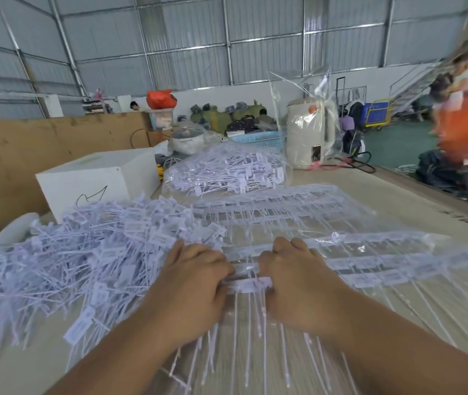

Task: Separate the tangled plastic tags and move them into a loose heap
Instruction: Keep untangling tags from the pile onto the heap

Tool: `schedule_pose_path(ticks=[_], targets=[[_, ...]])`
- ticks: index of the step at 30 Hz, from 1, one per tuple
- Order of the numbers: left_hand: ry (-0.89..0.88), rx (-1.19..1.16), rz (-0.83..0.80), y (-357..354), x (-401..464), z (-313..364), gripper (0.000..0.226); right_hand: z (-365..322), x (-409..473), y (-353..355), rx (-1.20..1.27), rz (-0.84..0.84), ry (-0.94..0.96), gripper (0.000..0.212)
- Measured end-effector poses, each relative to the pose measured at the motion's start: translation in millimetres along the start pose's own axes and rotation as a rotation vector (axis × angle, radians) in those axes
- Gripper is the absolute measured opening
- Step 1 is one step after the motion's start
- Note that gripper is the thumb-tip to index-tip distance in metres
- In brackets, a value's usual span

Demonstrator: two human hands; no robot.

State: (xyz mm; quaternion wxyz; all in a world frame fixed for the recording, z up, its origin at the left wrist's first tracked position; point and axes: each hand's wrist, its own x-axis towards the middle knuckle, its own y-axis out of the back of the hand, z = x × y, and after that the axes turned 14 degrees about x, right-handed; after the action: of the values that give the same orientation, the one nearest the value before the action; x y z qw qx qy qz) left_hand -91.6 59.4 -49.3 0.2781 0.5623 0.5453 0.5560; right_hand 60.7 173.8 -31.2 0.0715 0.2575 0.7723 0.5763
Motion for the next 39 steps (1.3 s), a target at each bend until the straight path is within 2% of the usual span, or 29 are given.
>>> schedule_pose_path(ticks=[9, 14, 19, 22, 24, 27, 30, 33, 34, 37, 39], targets=[[0.065, -0.011, 0.049, 3.6, -1.8, -3.5, 0.033, 0.2, -8.2, 24.7, 0.155, 0.192, 0.123, 0.011], [0.091, -0.061, 0.082, 3.9, -0.5, -4.2, 0.045, -0.8, -11.6, 31.6, 0.351, 0.207, 0.222, 0.018], [0.104, -0.132, 0.147, 0.3, -0.3, -10.3, 0.035, -3.2, -17.5, 43.4, 0.487, 0.153, 0.310, 0.015], [0.091, -0.138, 0.164, -0.9, -1.5, -12.4, 0.031, -3.6, -21.4, 47.9, 0.718, 0.089, 0.283, 0.016], [0.070, -0.125, 0.161, -5.3, -1.4, -12.2, 0.026, -4.6, -23.2, 51.7, 0.793, 0.095, 0.299, 0.010], [0.121, -0.235, 0.173, -10.2, -0.9, -9.6, 0.018, -5.4, -24.7, 57.5, 0.841, 0.146, 0.346, 0.009], [0.151, -0.347, 0.296, -1.8, 0.6, -10.6, 0.017, -2.2, -25.0, 61.5, 0.759, 0.166, 0.359, 0.009], [0.253, -0.563, 0.410, 16.6, 0.0, -12.9, 0.041, 2.9, -23.6, 60.6, 0.586, 0.130, 0.348, 0.027], [0.276, -0.610, 0.412, 21.7, -1.0, -12.0, 0.043, 3.9, -23.3, 60.2, 0.524, 0.104, 0.332, 0.030], [0.301, -0.725, 0.389, 31.1, -5.5, -11.2, 0.027, 3.0, -23.0, 59.1, 0.368, 0.012, 0.273, 0.023], [0.311, -0.993, 0.308, 35.4, -6.5, -7.4, 0.025, 2.0, -22.7, 59.0, 0.349, -0.019, 0.228, 0.021]])
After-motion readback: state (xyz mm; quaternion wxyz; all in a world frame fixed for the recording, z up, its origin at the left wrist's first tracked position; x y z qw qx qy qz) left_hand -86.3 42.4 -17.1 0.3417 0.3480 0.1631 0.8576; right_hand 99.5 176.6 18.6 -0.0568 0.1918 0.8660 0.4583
